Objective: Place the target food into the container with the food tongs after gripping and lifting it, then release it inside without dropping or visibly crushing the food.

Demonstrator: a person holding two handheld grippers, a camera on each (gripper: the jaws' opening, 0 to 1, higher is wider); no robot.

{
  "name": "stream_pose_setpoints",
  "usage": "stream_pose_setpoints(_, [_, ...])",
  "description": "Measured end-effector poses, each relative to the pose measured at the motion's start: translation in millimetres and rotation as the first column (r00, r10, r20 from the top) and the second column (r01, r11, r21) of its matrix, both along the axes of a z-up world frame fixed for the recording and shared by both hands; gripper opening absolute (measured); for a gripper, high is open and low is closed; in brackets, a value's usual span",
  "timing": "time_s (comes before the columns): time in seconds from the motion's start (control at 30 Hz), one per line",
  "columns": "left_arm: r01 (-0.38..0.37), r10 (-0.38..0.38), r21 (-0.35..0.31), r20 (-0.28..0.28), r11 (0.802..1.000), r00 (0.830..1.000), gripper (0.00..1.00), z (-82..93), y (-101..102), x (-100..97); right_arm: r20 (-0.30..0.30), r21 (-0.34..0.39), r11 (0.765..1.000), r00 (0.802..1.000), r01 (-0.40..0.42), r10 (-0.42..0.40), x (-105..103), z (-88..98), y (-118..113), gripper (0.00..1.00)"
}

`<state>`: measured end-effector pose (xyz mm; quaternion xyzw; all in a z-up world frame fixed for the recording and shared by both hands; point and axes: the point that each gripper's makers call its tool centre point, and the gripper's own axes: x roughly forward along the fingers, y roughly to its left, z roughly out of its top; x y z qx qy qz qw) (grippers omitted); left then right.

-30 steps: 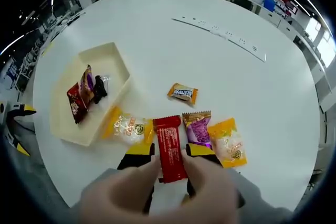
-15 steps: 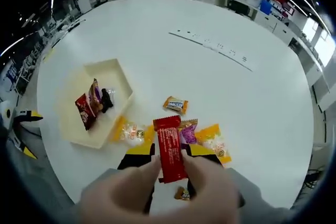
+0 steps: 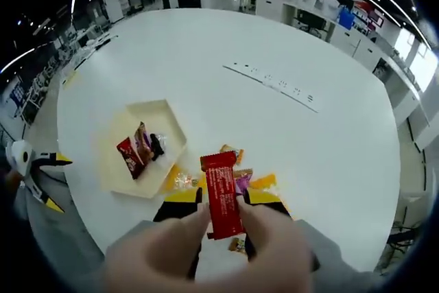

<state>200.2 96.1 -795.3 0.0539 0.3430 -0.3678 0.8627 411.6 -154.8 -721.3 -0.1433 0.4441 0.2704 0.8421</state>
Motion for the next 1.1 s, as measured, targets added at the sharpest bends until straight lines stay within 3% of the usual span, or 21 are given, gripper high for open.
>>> stream_pose_setpoints(0.47, [0.005, -0.005, -0.015, 0.033, 1.0, 0.999, 0.75, 5.6, -1, 2.3, 0.075, -0.005, 0.999, 0.997, -0.033, 0.033, 3, 54.9, 9, 0.23])
stream_pose_setpoints(0.73, [0.006, -0.005, -0.021, 0.048, 1.0, 0.999, 0.75, 8.4, -1, 2.9, 0.076, -0.006, 0.999, 0.996, -0.052, 0.053, 3, 56.8, 25, 0.24])
stream_pose_setpoints(1.1, [-0.005, 0.006, -0.015, 0.064, 1.0, 0.998, 0.74, 10.8, 1, 5.7, 0.086, 0.002, 0.989, 0.985, -0.15, 0.15, 7, 61.3, 80, 0.23])
